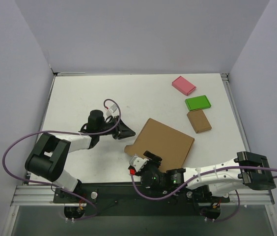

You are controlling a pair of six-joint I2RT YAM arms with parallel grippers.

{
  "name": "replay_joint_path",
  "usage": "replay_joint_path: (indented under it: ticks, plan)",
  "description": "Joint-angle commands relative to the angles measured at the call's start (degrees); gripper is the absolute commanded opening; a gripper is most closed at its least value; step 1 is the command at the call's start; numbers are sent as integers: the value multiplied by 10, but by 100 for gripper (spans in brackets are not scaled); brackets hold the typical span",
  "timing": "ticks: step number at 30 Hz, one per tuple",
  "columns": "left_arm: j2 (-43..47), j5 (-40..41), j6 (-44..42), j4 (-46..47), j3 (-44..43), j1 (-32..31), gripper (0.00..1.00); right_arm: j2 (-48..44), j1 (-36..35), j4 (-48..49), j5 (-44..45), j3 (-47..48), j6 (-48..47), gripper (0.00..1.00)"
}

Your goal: Fold the paper box

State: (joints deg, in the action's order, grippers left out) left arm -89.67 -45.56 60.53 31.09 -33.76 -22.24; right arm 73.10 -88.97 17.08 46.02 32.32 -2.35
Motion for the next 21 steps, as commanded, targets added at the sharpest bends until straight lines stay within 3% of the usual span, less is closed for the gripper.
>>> replay_joint_path:
  ticks: [1,2,8,11,13,14,16,21]
  plan:
    - [27,-27,4,3,-4,-8,31,8,-5,20,19,22,-5,62]
    - [28,-25,4,-1,-5,-7,31,12,-5,21,21,21,-6,70]
    - [28,-23,-26,-42,-17,-4,36,16,-5,5,35,21,-18,89]
    - [35,-9,-70,-97,-36,4,53,-23,3,-28,38,21,23,98]
    - [46,19,-132,-179,-70,6,64,-54,39,-83,23,59,112,100]
    - [50,36,-161,-214,-87,6,66,-61,57,-167,-2,84,152,100]
    - [65,96,-245,-308,-131,6,70,-76,96,-243,-34,140,243,98]
    - [98,175,-318,-368,-170,17,76,-126,162,-353,-62,180,349,98]
